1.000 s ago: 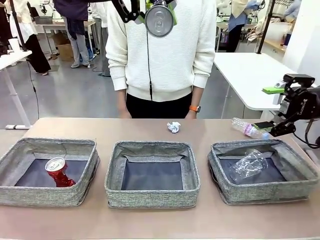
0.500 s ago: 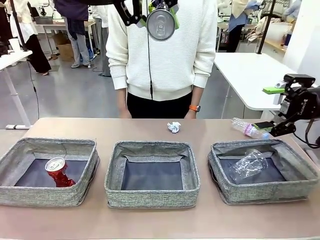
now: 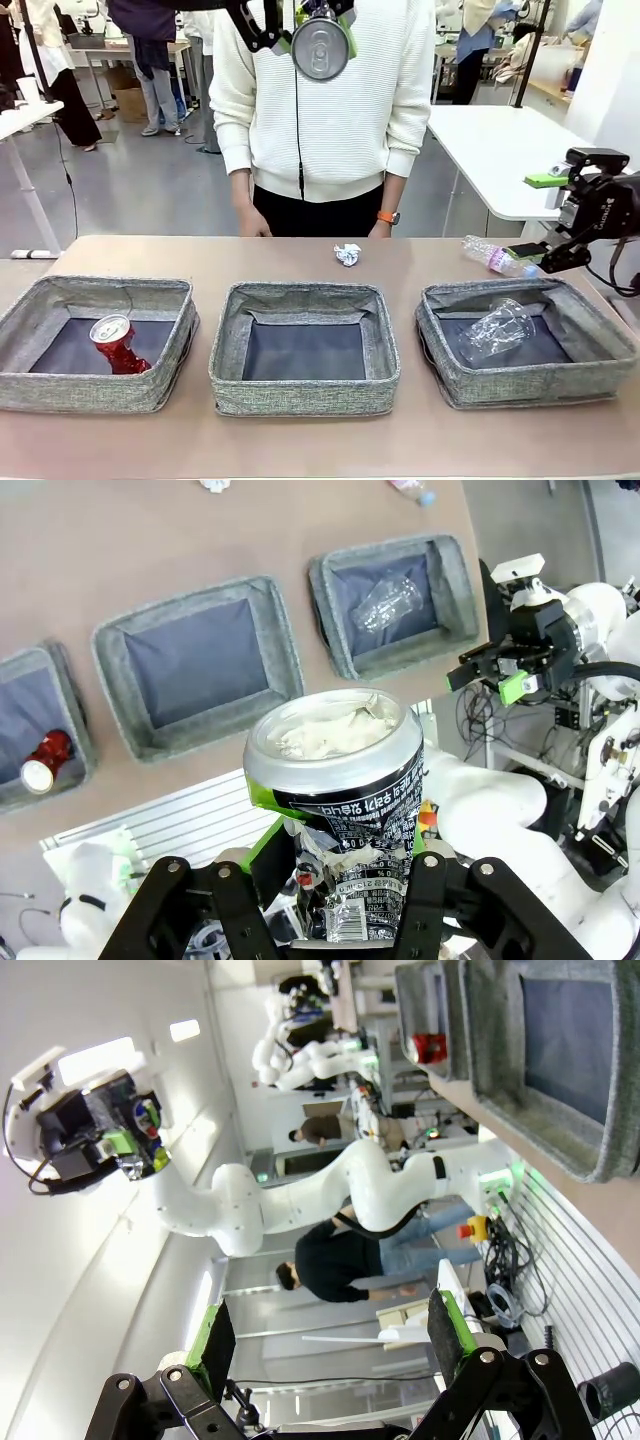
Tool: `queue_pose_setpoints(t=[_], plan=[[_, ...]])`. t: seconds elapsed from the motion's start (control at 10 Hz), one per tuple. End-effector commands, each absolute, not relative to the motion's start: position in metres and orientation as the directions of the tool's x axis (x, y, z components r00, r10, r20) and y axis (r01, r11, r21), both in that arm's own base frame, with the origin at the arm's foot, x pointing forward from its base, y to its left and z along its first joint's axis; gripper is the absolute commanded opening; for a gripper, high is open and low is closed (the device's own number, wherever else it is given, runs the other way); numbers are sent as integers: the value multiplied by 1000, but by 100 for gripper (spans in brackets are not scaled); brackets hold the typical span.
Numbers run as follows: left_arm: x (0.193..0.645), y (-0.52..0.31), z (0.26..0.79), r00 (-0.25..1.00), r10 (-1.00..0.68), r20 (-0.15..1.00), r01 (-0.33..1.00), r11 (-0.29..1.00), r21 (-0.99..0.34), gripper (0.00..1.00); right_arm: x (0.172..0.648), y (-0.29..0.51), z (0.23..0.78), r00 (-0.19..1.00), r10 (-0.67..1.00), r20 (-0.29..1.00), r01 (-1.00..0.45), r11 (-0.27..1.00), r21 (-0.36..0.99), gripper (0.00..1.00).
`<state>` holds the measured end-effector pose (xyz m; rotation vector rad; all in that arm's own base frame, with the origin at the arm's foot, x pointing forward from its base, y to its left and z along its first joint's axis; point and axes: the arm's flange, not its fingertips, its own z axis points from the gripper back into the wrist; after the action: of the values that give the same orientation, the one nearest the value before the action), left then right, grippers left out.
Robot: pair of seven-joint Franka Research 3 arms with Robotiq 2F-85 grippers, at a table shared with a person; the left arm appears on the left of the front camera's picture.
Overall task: Sort the waste into the appropriate baskets.
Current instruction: Place the picked waste into the Fabric basket indicated by the person.
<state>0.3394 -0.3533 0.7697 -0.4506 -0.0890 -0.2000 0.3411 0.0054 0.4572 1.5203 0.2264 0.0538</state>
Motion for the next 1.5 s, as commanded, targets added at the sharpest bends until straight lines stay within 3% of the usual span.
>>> queue_pose_setpoints(t=[0.0, 1.4], plan=[[338, -349, 772, 972, -188, 141, 230, 882, -411, 45, 340, 6, 457, 978, 186, -99, 91, 54, 994, 100], [338, -349, 772, 972, -188, 141, 230, 882, -411, 45, 340, 6, 457, 978, 186, -99, 91, 54, 994, 100]])
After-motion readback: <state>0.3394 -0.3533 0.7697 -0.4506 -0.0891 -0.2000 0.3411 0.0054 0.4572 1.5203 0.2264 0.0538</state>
